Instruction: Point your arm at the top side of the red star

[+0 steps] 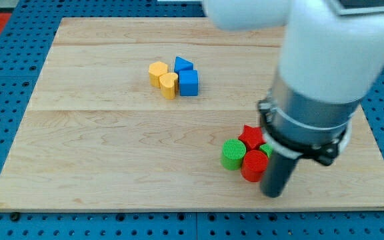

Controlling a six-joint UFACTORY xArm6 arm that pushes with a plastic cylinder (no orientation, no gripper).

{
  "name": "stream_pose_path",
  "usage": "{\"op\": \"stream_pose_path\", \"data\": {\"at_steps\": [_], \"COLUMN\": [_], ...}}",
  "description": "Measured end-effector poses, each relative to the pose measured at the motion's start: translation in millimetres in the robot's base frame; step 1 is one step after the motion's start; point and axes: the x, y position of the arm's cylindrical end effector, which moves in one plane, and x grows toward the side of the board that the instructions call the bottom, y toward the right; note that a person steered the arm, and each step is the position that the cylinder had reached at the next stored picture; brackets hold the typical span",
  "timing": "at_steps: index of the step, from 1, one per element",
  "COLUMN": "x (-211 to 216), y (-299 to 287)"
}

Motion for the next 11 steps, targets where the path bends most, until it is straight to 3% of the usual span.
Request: {"op": "stream_pose_path", "data": {"at_steps": [1, 2, 3, 5, 9, 11], "x": [-39.0, -89.5, -103.4, -170.2, -180.4, -180.8], "y": [48.1, 42.3, 14.2, -7.2, -12.0, -63.9]}}
